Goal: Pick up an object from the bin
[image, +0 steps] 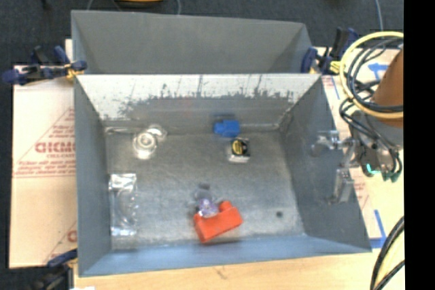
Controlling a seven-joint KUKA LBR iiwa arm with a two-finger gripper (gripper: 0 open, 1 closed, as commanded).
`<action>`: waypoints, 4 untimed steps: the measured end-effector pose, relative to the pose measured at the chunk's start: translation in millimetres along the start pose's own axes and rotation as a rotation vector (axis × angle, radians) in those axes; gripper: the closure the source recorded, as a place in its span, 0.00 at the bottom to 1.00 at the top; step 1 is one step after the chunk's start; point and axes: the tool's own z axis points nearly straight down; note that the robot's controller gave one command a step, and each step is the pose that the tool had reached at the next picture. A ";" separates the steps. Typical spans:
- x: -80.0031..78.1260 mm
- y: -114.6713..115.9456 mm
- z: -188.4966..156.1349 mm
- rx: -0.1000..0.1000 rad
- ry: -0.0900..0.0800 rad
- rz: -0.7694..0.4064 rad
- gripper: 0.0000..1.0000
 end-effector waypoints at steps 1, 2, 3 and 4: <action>29.3 28.4 145.6 -0.001 0.000 0.080 0.00; 29.9 62.0 139.6 -0.002 -0.004 0.150 0.00; 27.0 160.3 154.6 -0.001 -0.021 -0.072 0.00; 23.2 194.0 156.2 -0.002 -0.011 0.052 0.00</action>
Offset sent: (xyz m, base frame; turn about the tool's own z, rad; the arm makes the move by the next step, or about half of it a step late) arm -0.0284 0.0287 -0.1416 0.0801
